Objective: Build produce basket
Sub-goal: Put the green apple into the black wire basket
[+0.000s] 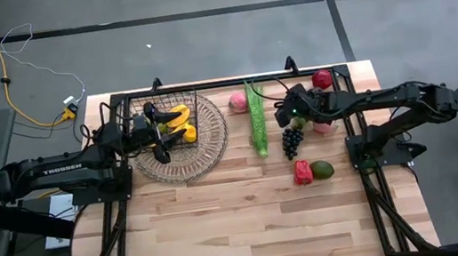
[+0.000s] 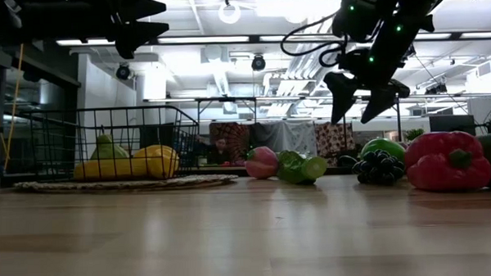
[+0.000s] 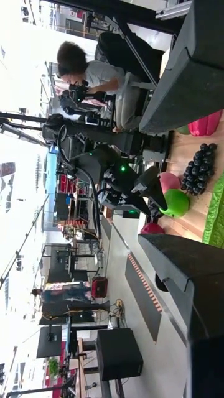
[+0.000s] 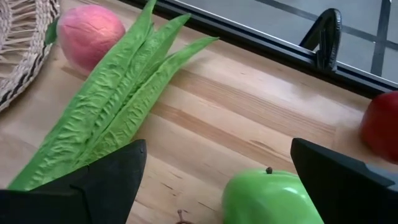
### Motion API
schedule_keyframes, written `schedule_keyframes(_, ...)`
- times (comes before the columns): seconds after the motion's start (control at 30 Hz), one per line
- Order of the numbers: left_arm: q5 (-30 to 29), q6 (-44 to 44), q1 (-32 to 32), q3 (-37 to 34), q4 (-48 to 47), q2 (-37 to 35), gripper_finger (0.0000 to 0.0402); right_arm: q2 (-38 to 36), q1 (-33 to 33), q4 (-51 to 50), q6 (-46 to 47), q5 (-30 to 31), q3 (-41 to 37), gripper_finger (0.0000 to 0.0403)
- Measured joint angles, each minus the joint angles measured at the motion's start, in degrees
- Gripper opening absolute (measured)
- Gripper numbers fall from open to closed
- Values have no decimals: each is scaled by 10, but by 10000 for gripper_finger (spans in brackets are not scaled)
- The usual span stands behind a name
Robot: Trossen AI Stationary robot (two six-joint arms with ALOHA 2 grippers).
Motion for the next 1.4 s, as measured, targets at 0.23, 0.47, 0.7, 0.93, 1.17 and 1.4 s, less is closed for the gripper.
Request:
schedule_keyframes(0.23, 0, 0, 0, 0, 0, 0, 262, 0, 0, 10, -1, 0, 0, 387)
schedule_keyframes(0.47, 0, 0, 0, 0, 0, 0, 262, 0, 0, 12, 7, -14, 0, 387)
schedule_keyframes(0.7, 0, 0, 0, 0, 0, 0, 262, 0, 0, 12, 13, -12, 0, 387)
schedule_keyframes(0.93, 0, 0, 0, 0, 0, 0, 262, 0, 0, 12, 30, -10, 0, 387)
schedule_keyframes(1.17, 0, -5, 0, 0, 0, 0, 262, 0, 0, 12, 45, 9, 0, 387)
schedule_keyframes(1.4, 0, -5, 0, 0, 0, 0, 262, 0, 0, 12, 51, 9, 0, 387)
